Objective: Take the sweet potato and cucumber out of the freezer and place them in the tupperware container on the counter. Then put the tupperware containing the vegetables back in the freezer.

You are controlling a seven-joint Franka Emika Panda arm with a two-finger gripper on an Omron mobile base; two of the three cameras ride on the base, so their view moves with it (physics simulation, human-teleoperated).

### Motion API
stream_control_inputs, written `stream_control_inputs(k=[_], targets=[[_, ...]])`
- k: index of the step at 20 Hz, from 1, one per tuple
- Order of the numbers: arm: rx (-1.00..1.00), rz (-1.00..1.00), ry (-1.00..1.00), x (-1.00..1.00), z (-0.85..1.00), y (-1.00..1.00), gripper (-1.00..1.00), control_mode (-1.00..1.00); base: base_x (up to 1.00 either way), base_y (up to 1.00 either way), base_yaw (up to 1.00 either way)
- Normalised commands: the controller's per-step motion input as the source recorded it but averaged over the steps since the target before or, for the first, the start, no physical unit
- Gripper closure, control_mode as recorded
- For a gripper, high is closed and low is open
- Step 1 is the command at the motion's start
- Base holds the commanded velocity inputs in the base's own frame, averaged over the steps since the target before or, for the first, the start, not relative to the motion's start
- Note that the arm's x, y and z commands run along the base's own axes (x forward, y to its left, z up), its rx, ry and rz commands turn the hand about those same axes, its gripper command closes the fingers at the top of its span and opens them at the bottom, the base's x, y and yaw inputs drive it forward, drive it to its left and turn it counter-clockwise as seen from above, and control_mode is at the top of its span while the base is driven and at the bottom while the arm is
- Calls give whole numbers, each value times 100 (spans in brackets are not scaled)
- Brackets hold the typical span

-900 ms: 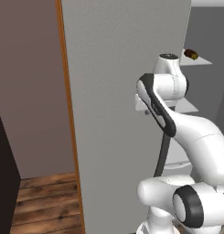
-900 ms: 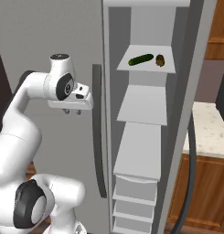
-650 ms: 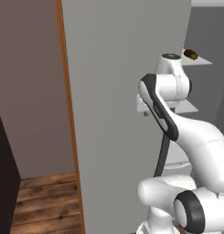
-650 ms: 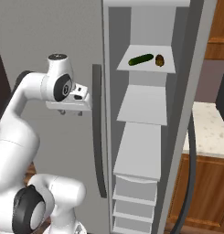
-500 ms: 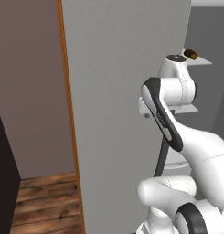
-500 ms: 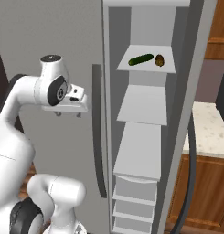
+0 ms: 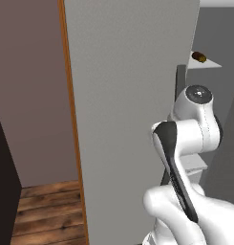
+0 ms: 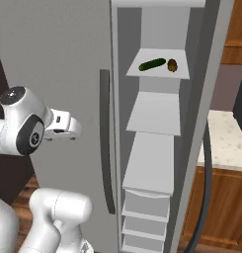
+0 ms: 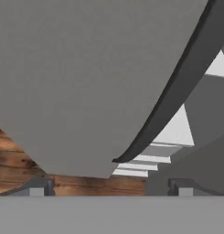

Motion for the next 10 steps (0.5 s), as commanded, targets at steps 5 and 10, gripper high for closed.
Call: stream_control_inputs(k=[5,10], targets=[[-2,-2,-12,-47,0,0,-100,-100,0,0,0],[0,0,-1,-4,0,0,-100,100,-1,-25,-1]])
